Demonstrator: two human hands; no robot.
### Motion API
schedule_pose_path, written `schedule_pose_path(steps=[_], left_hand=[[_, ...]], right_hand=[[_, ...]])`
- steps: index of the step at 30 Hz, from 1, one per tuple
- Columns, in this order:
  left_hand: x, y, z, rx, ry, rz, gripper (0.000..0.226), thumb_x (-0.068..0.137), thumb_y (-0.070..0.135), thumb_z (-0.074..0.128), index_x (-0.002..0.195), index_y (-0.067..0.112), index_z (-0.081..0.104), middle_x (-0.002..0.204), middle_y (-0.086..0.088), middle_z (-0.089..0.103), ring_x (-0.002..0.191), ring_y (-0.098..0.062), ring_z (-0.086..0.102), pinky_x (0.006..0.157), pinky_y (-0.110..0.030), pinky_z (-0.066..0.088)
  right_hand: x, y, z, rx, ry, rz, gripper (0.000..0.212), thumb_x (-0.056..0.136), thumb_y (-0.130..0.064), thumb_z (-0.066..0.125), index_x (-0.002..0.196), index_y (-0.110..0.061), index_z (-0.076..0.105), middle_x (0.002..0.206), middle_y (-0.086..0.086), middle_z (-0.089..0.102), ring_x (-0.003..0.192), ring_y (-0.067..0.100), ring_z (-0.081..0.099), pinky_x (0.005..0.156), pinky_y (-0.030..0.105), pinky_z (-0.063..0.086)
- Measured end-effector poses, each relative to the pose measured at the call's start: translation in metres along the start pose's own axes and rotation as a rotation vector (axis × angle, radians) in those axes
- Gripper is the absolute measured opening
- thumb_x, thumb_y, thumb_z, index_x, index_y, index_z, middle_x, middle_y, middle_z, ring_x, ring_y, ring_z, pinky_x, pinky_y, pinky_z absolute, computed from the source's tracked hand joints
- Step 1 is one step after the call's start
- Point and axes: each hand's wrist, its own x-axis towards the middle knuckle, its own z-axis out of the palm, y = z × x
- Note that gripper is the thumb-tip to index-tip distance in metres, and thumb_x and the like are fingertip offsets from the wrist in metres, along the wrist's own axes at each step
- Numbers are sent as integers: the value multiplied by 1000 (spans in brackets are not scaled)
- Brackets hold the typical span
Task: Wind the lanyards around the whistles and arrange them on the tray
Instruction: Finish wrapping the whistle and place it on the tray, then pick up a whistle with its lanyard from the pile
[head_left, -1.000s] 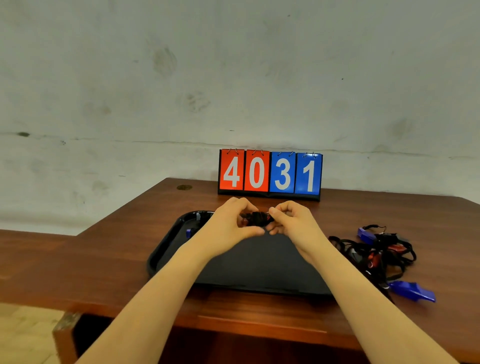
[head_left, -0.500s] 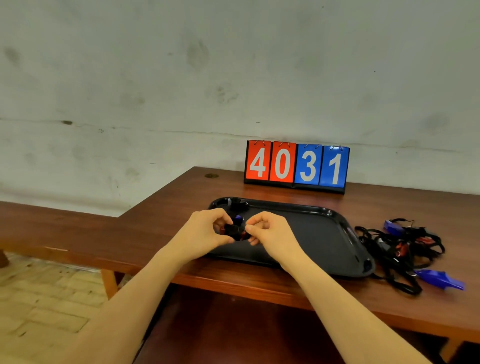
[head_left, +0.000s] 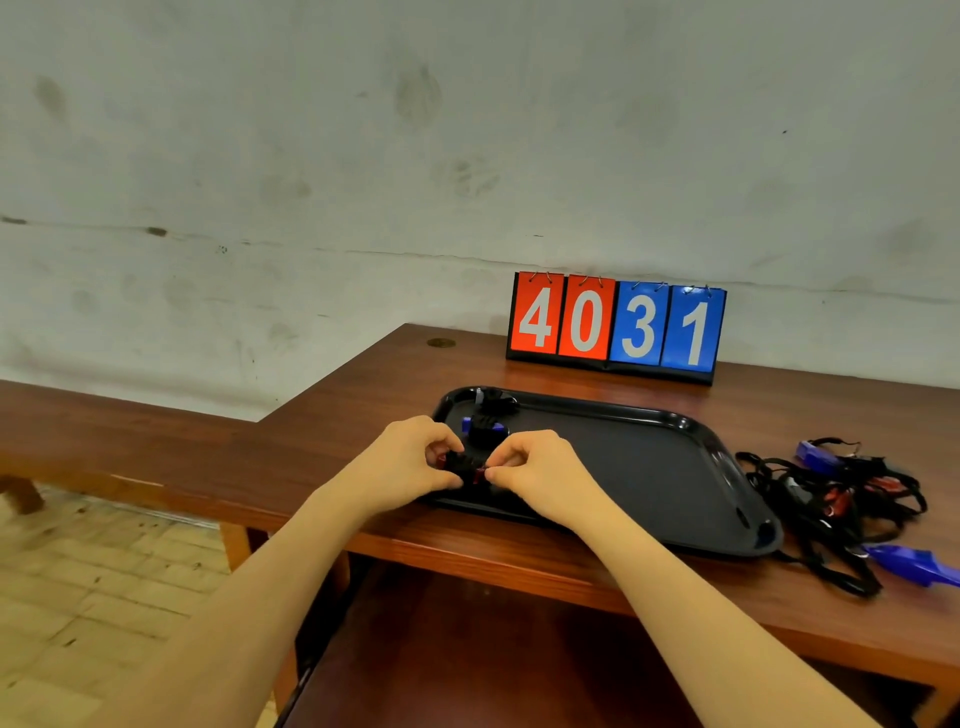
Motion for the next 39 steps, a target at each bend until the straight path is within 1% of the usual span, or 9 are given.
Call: schedule_pose_path(steps=[6,10,14,17,20,26,30,36,39], left_hand=[[-4,8,0,-16,7,10,47,80,36,68,124,25,53,113,6,50,102,-8,48,88,-21,39],[-6,15,4,33,91,34,40,86,35,61,124,24,52,122,4,47,116,-14,37,100,-31,35],[-2,31,11,14,198,45,24,90,23,56,113,19,58,109,4,54,106,-14,48,92,-27,39],[3,51,18,-65,229,48,17,90,18,54,106,17,60,87,12,52,83,-6,53,77,-20,41],[13,75,31,-96,191,59,15,91,21,53,104,19,60,85,12,55,73,-2,52,73,-19,42],[33,121,65,-96,72,100,14,91,28,52,101,23,60,93,9,60,85,-5,56,81,-28,50],[50,150,83,-85,3,141,15,91,27,52,102,21,60,96,8,62,88,-7,57,84,-31,51],[74,188,111,-57,-49,224,16,91,23,52,102,18,62,98,5,62,90,-10,57,85,-33,51],[85,201,127,-54,-71,247,16,91,22,52,101,16,63,101,2,63,92,-13,58,86,-35,50]], right_hand=[[-2,0,-1,-50,18,-50,17,85,-22,63,101,-17,65,85,-4,62,77,5,56,62,11,37],[-6,2,-6,-61,68,-55,18,87,-22,60,103,-16,66,90,-4,62,79,2,54,63,7,36],[-13,8,-21,-33,128,-42,11,88,-20,57,92,-19,67,84,-9,63,75,-1,54,64,8,38],[-21,19,-40,-38,180,-23,11,89,-19,56,87,-20,68,79,-12,62,72,-1,56,65,10,40],[-31,35,-62,-63,244,-21,12,88,-18,57,85,-19,68,76,-13,62,72,1,57,68,13,43],[-49,71,-109,-136,360,3,11,88,-17,57,85,-19,68,76,-13,61,74,2,57,67,14,42],[-59,99,-138,-264,404,46,12,90,-16,55,90,-21,66,87,-9,61,77,3,55,70,17,42],[-62,129,-173,-479,453,100,23,91,-10,45,101,-16,65,101,-2,59,99,17,51,78,25,42],[-59,141,-185,-582,381,167,30,88,-10,46,112,-17,62,115,1,58,108,23,48,91,34,42]])
